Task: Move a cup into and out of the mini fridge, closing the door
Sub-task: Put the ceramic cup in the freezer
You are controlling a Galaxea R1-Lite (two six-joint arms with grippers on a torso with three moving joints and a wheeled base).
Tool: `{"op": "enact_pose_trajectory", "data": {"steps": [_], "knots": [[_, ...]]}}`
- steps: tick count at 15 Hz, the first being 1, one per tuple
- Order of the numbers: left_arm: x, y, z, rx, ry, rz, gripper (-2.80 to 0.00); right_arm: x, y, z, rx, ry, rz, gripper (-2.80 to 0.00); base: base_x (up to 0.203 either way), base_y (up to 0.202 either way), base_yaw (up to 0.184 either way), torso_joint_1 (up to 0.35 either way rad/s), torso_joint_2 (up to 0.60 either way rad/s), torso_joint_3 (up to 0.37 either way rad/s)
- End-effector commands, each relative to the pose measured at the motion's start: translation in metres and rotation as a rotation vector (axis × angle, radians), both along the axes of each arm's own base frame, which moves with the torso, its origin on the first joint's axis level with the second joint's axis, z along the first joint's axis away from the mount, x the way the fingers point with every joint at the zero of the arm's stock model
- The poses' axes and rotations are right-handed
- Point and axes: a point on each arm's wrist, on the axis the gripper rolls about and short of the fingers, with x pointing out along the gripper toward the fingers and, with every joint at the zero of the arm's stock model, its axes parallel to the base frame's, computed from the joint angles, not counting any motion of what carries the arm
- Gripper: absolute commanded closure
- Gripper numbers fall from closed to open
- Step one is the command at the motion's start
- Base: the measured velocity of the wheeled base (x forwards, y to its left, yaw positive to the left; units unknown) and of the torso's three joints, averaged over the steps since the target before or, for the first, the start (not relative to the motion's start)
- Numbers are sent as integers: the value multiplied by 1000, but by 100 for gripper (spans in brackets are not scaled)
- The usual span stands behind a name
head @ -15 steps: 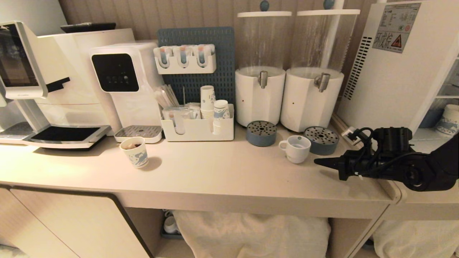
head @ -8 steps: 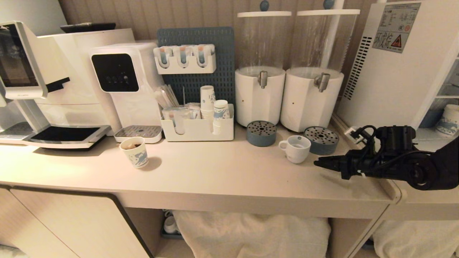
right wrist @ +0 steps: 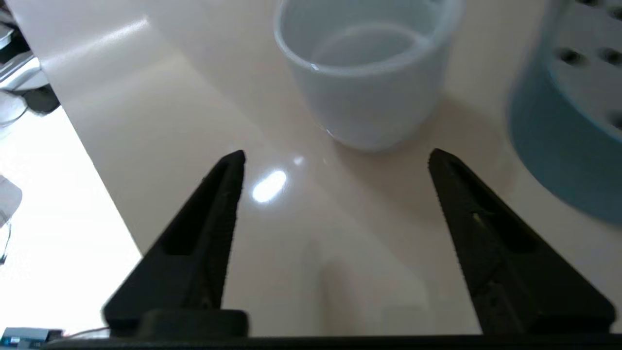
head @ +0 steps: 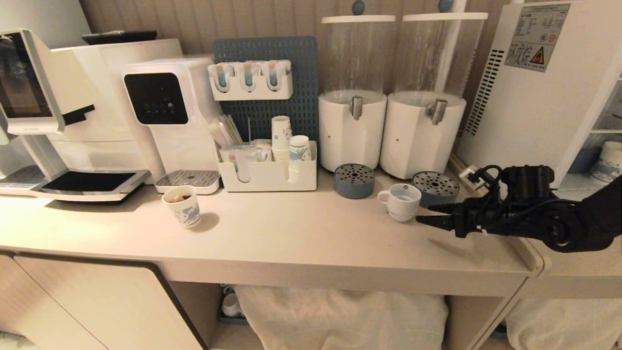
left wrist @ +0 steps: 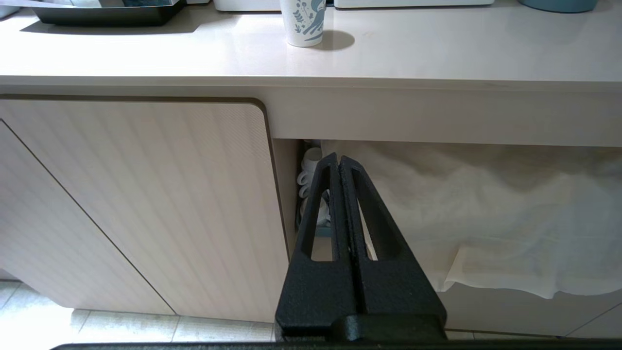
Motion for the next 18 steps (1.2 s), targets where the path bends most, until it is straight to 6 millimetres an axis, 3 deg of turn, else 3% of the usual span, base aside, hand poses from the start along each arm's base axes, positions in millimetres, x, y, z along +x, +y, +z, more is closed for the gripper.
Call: {"op": "enact_pose_trajectory", "data": {"steps": [1,5,9,11,18], "knots": [[0,0,0,0,0,1,0,4,6,-7,1,7,22,-280,0,0,0,0,0,0],[0,0,0,-2,0,1,0,17,24,-12,-5,0,58,-280,0,0,0,0,0,0],[0,0,0,-2,0,1,0,20,24,-20,-7,9,60,-280,0,0,0,0,0,0],[0,0,0,-2,0,1,0,24,24,-33,-13,31,63,-280,0,0,0,0,0,0],[0,0,0,-5,-4,1,0,43,23,-38,-9,10,56,-280,0,0,0,0,0,0]]}}
